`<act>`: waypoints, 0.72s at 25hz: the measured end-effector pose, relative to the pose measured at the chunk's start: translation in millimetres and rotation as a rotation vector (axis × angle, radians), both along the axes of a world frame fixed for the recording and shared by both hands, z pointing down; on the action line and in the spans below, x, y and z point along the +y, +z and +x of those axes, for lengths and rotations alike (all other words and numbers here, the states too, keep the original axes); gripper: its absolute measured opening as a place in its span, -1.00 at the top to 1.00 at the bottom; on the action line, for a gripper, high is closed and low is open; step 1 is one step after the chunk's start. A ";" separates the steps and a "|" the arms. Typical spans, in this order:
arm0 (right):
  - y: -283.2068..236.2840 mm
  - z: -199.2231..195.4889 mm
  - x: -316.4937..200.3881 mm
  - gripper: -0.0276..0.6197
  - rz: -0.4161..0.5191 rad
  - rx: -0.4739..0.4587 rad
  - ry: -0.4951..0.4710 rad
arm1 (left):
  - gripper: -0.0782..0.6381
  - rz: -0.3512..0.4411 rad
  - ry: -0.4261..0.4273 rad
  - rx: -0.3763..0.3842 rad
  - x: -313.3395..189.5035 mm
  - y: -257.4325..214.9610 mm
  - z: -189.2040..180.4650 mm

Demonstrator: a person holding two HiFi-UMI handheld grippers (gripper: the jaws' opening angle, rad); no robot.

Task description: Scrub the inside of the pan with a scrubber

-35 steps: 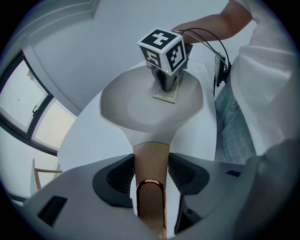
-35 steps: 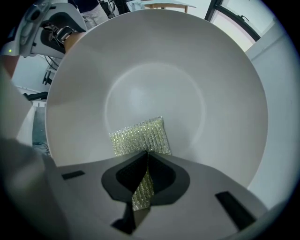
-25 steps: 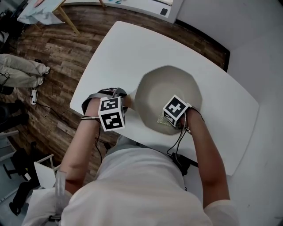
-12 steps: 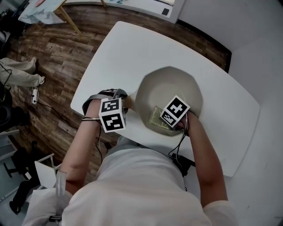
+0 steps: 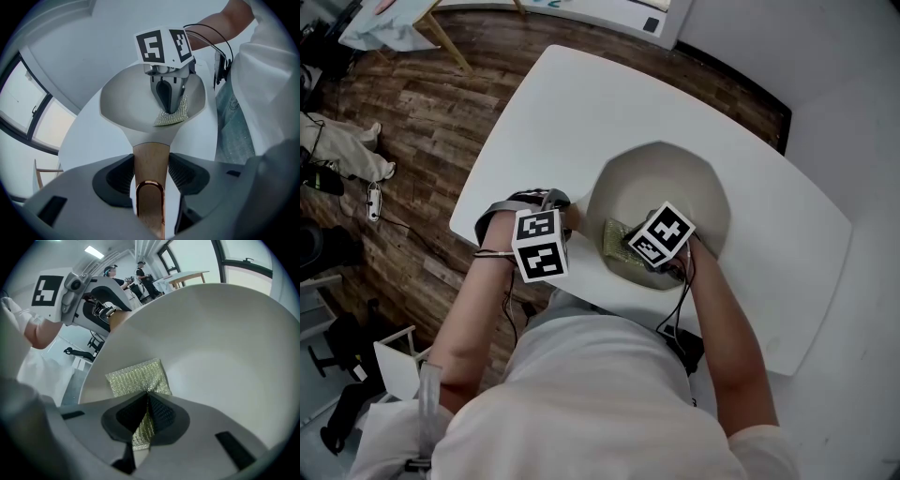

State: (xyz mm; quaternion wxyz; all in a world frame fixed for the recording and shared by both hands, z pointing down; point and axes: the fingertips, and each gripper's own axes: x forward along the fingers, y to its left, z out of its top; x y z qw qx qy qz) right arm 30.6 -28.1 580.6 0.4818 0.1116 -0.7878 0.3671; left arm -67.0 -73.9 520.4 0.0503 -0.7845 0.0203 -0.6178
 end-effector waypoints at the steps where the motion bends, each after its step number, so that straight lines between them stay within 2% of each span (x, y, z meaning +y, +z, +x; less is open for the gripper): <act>1: -1.0 -1.8 -1.6 0.83 0.005 -0.012 0.009 | 0.16 0.001 0.000 0.001 -0.1 -0.7 -0.4; 8: -4.4 -15.6 -20.5 0.83 0.085 -0.091 0.066 | 0.16 0.014 0.003 -0.006 -1.7 -0.8 -1.2; 18: -4.5 -21.6 -46.8 0.83 0.222 -0.085 0.076 | 0.16 0.028 0.013 -0.011 -1.8 -0.9 0.1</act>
